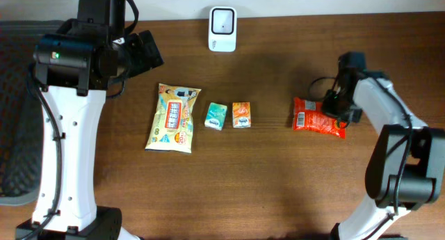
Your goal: Scan the item barcode
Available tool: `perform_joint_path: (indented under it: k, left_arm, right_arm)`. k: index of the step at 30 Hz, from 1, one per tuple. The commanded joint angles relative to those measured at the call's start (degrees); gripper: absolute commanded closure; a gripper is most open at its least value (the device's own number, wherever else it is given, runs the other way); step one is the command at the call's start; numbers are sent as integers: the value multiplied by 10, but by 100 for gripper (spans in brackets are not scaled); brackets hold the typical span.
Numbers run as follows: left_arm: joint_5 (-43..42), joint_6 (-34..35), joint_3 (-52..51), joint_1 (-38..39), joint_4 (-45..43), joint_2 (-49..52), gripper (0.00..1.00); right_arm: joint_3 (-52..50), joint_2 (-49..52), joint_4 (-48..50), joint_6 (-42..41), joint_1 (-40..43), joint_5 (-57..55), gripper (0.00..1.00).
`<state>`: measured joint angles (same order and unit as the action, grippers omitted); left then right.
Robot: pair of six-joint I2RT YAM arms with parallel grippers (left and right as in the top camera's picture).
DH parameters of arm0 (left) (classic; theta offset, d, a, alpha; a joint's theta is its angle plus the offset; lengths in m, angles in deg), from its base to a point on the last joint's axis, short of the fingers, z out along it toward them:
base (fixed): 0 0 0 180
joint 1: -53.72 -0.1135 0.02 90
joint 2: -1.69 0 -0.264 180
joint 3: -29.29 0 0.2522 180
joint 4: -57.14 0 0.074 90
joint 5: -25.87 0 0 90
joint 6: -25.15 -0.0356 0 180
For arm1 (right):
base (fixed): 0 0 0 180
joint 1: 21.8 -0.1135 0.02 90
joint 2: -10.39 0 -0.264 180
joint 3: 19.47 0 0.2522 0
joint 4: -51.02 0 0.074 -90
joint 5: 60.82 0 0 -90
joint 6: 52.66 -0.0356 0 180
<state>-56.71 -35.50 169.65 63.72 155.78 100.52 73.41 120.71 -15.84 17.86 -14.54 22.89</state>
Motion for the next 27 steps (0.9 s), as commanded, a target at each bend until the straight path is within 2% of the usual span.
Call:
perform_joint_path:
  k: [1, 2, 4, 6, 7, 8, 10, 12, 13, 14, 17, 21, 24, 27]
  left_arm:
    - [-2, -5, 2, 0, 1, -2, 1]
    - [-2, -5, 2, 0, 1, -2, 1]
    - [-2, -5, 2, 0, 1, -2, 1]
    - [-2, -5, 2, 0, 1, -2, 1]
    - [-2, -5, 2, 0, 1, -2, 1]
    - [-2, -5, 2, 0, 1, -2, 1]
    - [-2, -5, 2, 0, 1, -2, 1]
    - [-2, -5, 2, 0, 1, -2, 1]
    - [-2, -5, 2, 0, 1, -2, 1]
    - [-2, -5, 2, 0, 1, -2, 1]
    - [-2, -5, 2, 0, 1, -2, 1]
    - [-2, -5, 2, 0, 1, -2, 1]
    - [-2, -5, 2, 0, 1, -2, 1]
    - [-2, -5, 2, 0, 1, -2, 1]
  right_arm:
    - [156, -4, -107, 1, 9, -14, 85]
    - [184, -4, -137, 31, 4, 43, 80]
    - [186, -3, -148, 135, -25, 282, 52]
    - [174, -2, -139, 152, -67, 313, 33]
    - [158, -2, -110, 148, -105, 313, 4]
    - [133, -2, -63, 127, -142, 312, 1]
    - [71, -2, 38, 88, -201, 311, 1]
    - [-3, -2, 159, 13, -235, 312, 0]
    - [-36, -2, 207, -7, -237, 312, 16]
    - [-50, -2, 219, -8, -237, 314, 25]
    - [-51, -4, 217, 38, -269, 298, 26]
    - [27, -10, 127, 18, -349, 85, 31]
    - [40, -3, 132, -10, -415, -47, 42]
    - [36, 31, 137, -27, -429, -90, 43]
